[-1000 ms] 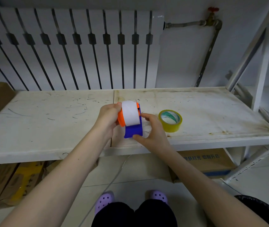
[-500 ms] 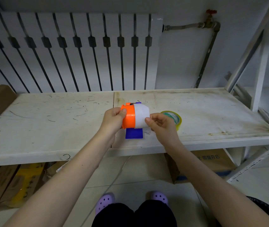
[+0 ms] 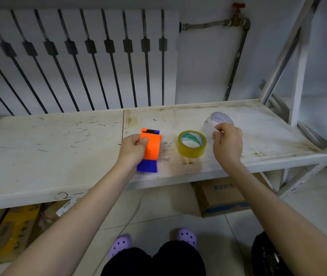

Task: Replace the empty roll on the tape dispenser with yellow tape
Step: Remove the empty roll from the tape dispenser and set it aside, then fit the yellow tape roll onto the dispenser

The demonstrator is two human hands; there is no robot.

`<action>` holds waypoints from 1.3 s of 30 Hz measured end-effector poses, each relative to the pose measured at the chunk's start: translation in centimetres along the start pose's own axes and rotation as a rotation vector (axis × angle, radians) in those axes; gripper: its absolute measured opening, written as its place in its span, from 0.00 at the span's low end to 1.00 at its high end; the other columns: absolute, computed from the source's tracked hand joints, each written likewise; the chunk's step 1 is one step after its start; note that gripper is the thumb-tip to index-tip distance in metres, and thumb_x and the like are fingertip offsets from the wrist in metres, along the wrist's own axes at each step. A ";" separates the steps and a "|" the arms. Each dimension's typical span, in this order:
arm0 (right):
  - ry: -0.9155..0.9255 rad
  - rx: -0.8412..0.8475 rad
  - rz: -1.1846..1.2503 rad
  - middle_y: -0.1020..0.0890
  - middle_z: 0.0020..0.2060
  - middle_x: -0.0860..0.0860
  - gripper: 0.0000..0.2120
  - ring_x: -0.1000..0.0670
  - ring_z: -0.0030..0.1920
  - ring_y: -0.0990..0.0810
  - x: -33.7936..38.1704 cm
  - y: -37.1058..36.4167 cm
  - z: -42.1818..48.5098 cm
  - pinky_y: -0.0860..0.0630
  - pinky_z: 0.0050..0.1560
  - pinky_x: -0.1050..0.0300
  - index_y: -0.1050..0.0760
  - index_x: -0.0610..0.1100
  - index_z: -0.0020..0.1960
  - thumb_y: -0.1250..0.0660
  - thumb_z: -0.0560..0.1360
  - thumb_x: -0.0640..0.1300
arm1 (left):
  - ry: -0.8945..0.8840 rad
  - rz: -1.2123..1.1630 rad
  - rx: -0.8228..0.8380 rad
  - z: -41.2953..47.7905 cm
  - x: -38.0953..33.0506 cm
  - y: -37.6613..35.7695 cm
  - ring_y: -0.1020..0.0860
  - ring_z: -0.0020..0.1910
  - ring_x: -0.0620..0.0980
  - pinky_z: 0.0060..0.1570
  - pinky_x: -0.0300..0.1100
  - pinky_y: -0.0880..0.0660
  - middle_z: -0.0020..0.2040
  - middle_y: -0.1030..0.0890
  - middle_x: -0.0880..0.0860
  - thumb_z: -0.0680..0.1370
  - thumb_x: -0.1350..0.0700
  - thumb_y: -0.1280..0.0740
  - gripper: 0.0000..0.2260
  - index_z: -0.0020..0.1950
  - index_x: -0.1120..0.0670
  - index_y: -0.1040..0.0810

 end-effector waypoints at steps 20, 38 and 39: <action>0.017 0.212 -0.030 0.21 0.57 0.43 0.14 0.44 0.58 0.26 0.1 -3.6 -1.0 0.27 0.57 0.48 0.26 0.41 0.60 0.39 0.75 0.37 | 0.068 -0.106 -0.064 0.5 1.5 -0.2 0.32 0.36 0.48 0.47 0.46 0.33 0.36 0.31 0.48 0.81 0.57 0.42 0.14 0.35 0.48 0.32; -0.330 0.231 0.546 0.32 0.29 0.48 0.11 0.52 0.31 0.35 3.8 -3.5 -2.7 0.38 0.32 0.59 0.28 0.37 0.35 0.39 0.75 0.40 | 0.009 -0.309 -0.004 -0.5 0.6 0.3 0.26 0.41 0.45 0.46 0.42 0.27 0.41 0.24 0.48 0.81 0.59 0.42 0.12 0.40 0.48 0.26; -0.372 0.210 0.613 0.31 0.31 0.47 0.11 0.52 0.32 0.35 4.0 -3.1 -2.8 0.37 0.33 0.59 0.27 0.37 0.37 0.39 0.76 0.40 | -0.003 -0.320 0.002 -0.5 0.4 0.2 0.25 0.41 0.46 0.46 0.41 0.27 0.42 0.23 0.48 0.81 0.59 0.42 0.11 0.41 0.49 0.25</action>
Point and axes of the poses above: each hand's wrist, its own z-axis towards the middle knuckle, its own y-axis out of the back of the hand, x = y × z, the point moved 7 cm from there along z, towards the middle knuckle
